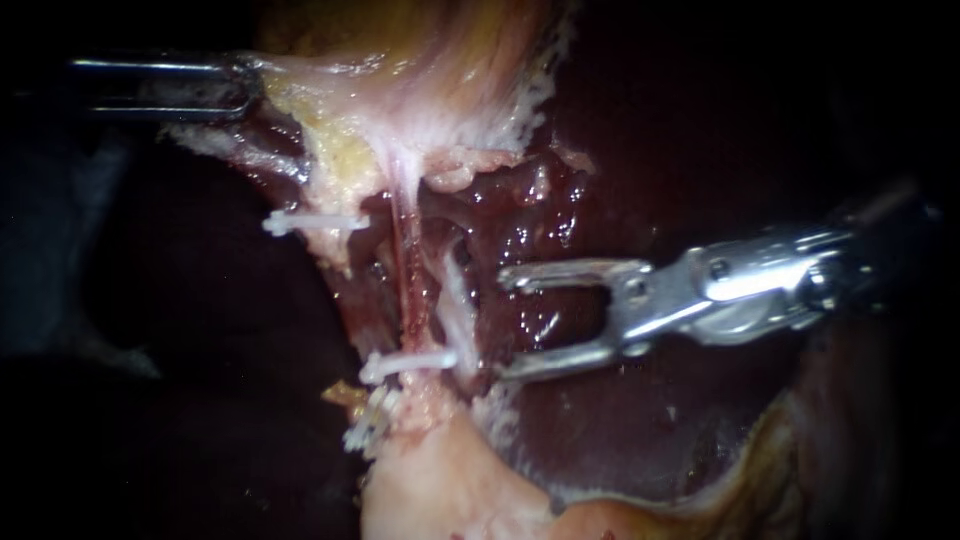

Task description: Going back first clip right tube

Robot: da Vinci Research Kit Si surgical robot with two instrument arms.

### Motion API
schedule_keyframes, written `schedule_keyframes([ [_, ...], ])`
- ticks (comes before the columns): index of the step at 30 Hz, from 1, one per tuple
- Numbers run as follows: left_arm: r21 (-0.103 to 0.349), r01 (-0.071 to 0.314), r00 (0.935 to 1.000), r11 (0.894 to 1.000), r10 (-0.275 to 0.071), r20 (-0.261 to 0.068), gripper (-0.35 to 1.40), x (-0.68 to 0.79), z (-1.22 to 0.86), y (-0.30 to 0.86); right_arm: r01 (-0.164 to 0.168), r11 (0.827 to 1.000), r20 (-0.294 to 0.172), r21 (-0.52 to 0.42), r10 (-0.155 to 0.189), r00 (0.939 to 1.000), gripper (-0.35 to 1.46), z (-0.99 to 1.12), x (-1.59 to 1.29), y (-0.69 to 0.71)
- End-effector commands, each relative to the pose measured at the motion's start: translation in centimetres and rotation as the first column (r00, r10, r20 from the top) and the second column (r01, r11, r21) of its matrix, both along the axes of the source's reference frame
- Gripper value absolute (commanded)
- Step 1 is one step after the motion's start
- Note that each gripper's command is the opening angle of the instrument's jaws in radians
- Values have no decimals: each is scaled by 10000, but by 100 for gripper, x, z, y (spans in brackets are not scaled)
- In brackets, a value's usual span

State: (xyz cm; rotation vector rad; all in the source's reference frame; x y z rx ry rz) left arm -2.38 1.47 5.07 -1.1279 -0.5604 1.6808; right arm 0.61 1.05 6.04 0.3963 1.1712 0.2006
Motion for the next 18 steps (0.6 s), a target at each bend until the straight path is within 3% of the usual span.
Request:
schedule_keyframes([
  [1, 0, 3, 10000, 10000, -3, -2, -35, 0, 0, 0, 27, 10000, 20, -34, -27, 10000, 50, -1, -5, 1],
  [7, -10, 9, 10000, 10000, -9, -8, -35, -2, 1, -1, 146, 9997, 391, -182, -138, 9991, 50, -10, -38, 10],
  [12, -41, 40, 10000, 10000, -40, -36, -35, -7, 6, -2, 218, 9996, 452, -183, -209, 9988, 50, -11, -44, 10],
  [18, -105, 4, 10000, 9999, -4, 16, -35, -25, 25, -7, 219, 9996, 451, -184, -211, 9988, 50, -11, -44, 10],
])
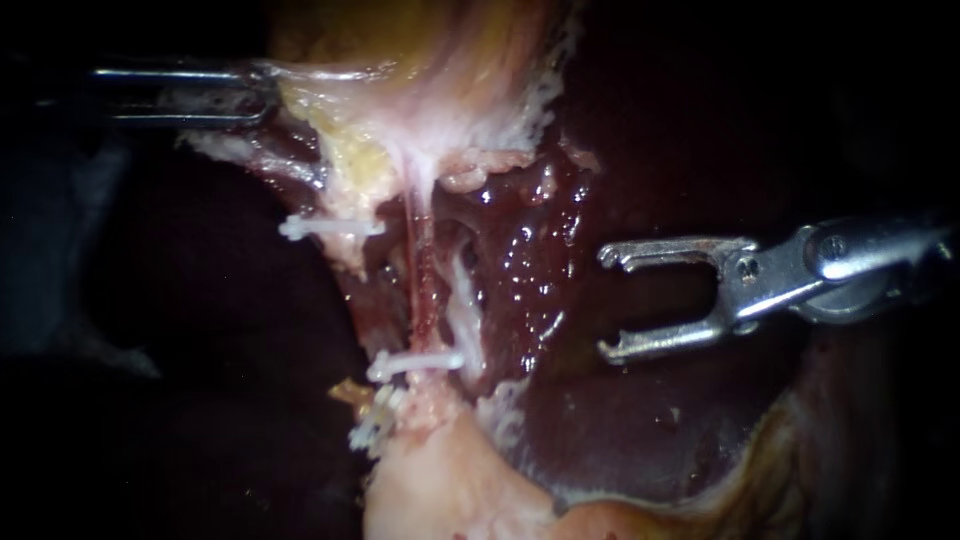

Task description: Going back first clip right tube

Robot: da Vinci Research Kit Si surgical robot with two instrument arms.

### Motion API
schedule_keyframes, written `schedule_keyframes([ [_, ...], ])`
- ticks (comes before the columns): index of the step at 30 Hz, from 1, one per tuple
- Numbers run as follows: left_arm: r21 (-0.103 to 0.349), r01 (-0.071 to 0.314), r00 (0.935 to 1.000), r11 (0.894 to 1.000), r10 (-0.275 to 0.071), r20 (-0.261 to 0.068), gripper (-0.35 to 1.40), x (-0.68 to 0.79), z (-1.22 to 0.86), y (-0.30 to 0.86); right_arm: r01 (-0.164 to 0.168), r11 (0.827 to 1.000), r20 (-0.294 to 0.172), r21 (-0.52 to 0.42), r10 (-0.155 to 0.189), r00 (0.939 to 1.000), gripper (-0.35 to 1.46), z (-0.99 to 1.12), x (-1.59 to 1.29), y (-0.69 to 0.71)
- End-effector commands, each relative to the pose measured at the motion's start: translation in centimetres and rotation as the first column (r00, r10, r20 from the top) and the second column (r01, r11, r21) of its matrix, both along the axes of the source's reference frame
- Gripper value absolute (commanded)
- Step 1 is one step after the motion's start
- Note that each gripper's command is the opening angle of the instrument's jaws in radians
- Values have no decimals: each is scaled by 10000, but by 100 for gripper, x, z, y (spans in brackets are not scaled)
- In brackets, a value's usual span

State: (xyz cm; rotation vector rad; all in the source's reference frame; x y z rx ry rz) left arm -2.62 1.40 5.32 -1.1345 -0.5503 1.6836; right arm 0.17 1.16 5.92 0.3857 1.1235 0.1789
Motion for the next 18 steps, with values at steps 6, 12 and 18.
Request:
schedule_keyframes([
  [6, -57, -198, 9998, 9998, 198, -14, -35, -19, 26, -10, -22, 10000, 16, -13, 22, 10000, 50, 0, 1, 0],
  [12, -133, -372, 9993, 9992, 371, -81, -35, -26, 42, -18, -26, 10000, 19, -13, 26, 10000, 50, 0, 1, 0],
  [18, -62, -370, 9993, 9993, 369, -51, -35, -21, 39, -17, 32, 10000, -20, 25, -32, 10000, 50, -2, 5, -2],
])
